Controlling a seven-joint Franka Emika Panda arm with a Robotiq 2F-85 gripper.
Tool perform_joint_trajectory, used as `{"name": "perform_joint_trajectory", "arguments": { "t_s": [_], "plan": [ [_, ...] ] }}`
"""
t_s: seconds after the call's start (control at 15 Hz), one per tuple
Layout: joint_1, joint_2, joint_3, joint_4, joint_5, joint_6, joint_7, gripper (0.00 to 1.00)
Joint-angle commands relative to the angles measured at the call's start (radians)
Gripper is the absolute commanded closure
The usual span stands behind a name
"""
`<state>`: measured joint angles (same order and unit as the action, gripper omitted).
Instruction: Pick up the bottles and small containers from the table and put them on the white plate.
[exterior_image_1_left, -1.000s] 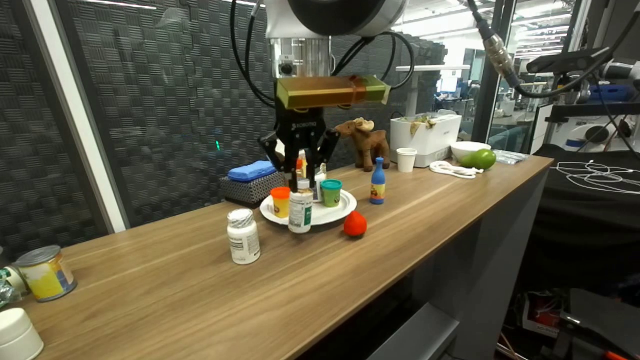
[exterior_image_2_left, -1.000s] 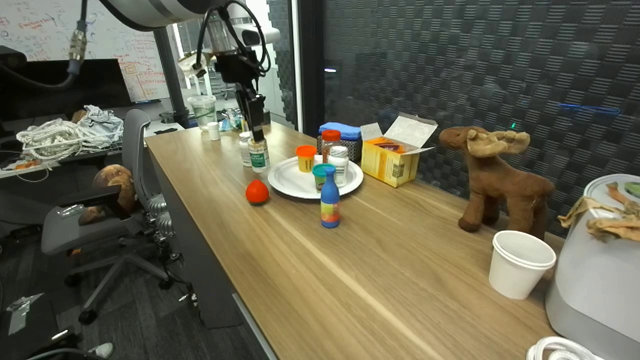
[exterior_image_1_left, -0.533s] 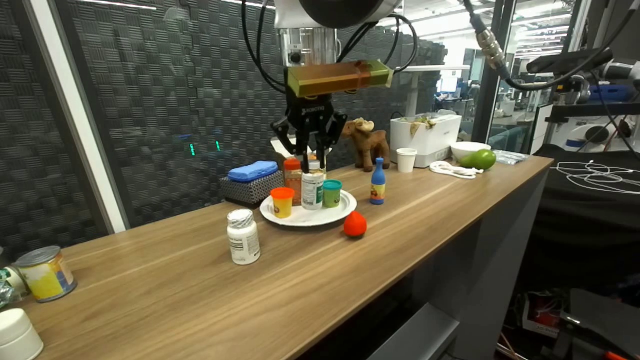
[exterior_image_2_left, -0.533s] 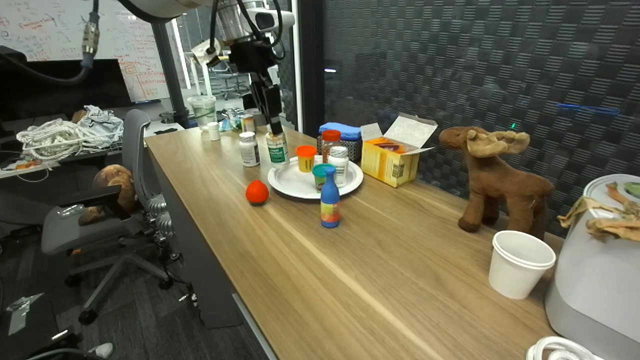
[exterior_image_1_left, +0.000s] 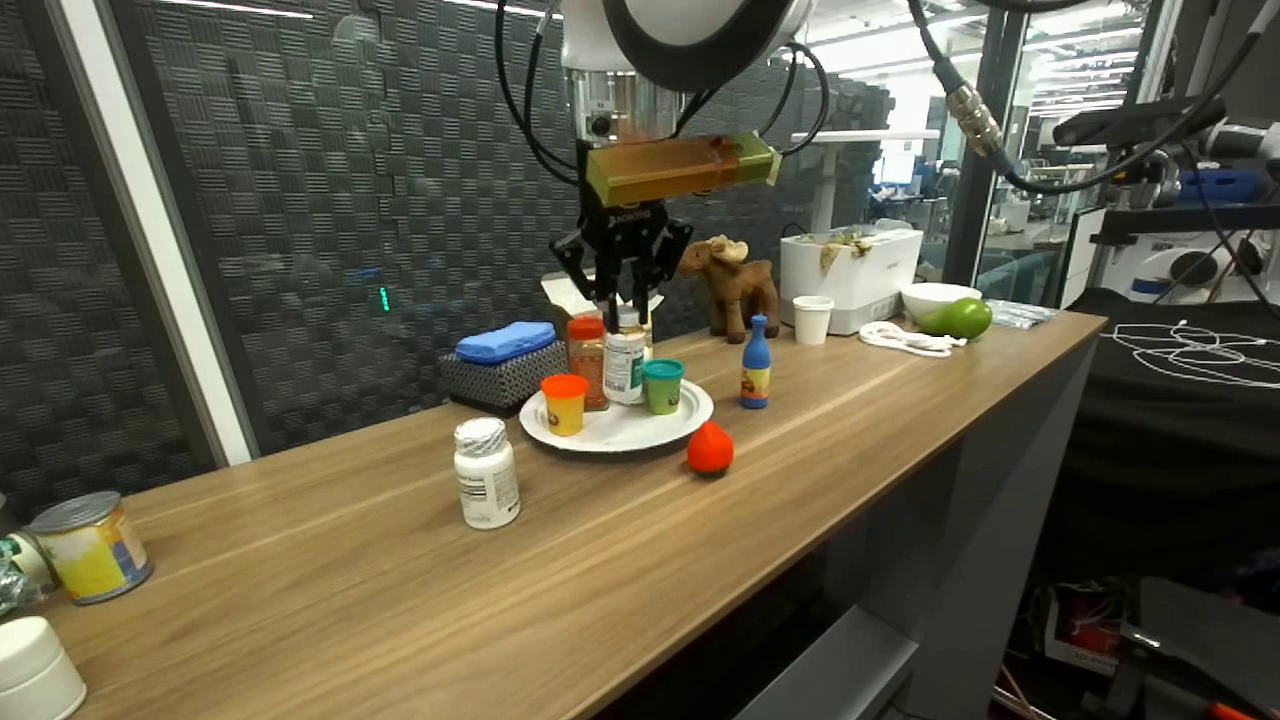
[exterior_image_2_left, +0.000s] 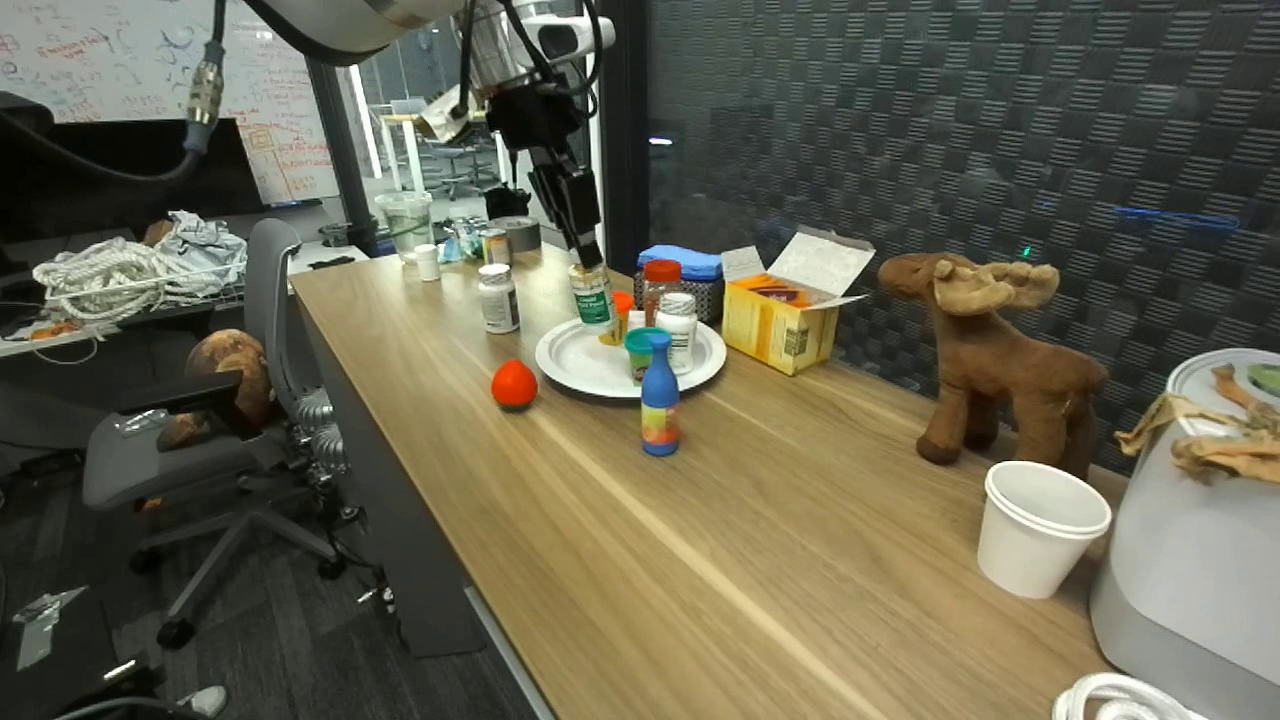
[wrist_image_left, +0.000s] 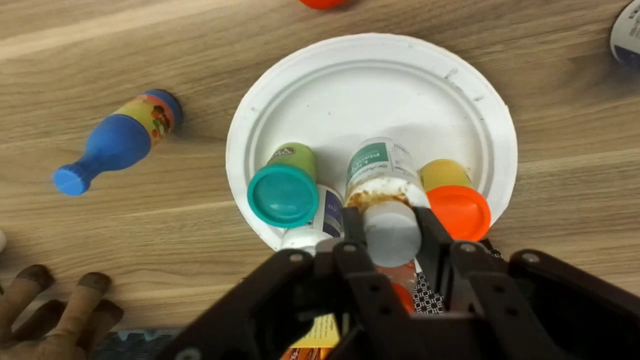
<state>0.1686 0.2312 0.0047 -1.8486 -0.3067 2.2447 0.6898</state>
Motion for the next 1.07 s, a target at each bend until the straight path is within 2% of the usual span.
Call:
{"name": "perform_joint_trajectory", "arguments": {
  "t_s": [0.0,1.0],
  "plan": [
    [-0.001,0.027,-0.013,0.023,-0.041,0.011,0.005,0.92],
    [-0.016,0.039,-0.032,-0.006,-0.009,-0.079,0.013,0.92]
  ]
}}
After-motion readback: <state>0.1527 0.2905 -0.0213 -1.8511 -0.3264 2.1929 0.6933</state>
